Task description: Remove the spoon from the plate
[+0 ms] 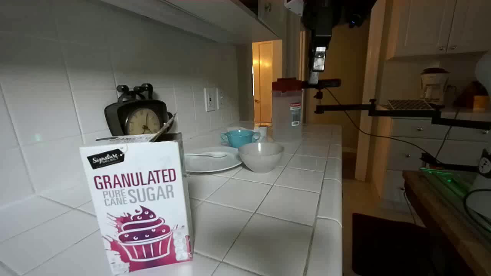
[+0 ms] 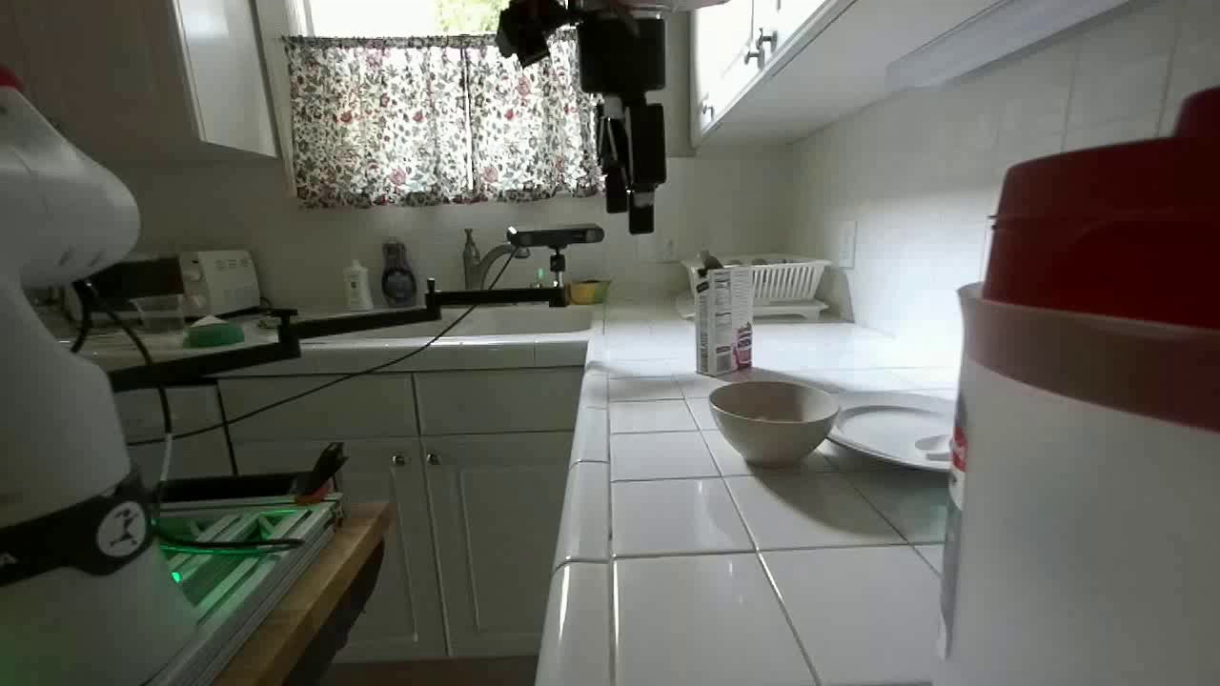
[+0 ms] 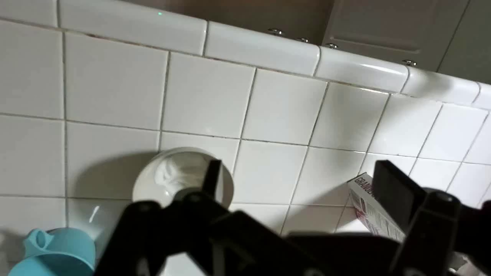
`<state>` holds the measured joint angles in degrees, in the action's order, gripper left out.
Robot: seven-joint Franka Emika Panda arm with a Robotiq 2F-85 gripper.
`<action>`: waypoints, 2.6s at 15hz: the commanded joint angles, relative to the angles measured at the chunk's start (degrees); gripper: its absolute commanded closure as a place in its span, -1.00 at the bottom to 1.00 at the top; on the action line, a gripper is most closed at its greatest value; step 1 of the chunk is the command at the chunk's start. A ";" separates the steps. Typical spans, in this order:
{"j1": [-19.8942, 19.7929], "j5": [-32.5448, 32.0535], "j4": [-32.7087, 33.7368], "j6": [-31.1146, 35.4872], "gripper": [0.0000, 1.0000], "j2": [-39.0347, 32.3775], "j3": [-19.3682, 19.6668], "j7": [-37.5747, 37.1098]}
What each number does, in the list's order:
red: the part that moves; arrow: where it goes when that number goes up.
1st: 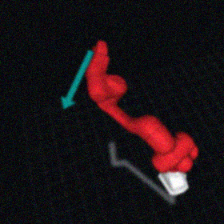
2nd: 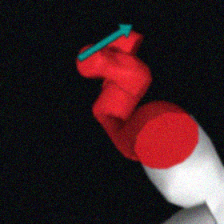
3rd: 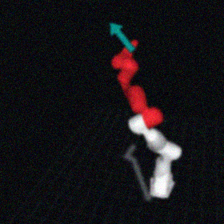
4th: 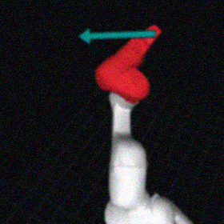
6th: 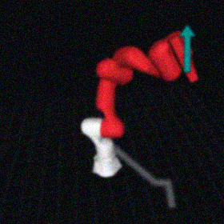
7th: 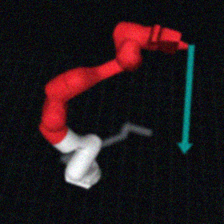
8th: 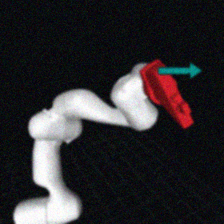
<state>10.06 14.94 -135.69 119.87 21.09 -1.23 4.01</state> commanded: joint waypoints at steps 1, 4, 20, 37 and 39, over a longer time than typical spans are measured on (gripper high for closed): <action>-0.94 0.33 0.13 -0.22 -1.00 -0.01 -0.86 0.25; -0.94 0.33 0.13 -0.22 -1.00 0.00 -0.86 0.25; -2.10 1.92 1.94 16.07 -1.00 -8.80 0.21 2.32; -11.34 -11.34 23.10 37.20 -1.00 -39.43 -1.53 21.32; -11.36 -11.35 23.12 37.19 -1.00 -39.41 -1.54 21.44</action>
<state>0.59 5.20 -112.58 157.06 -18.32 -0.78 26.69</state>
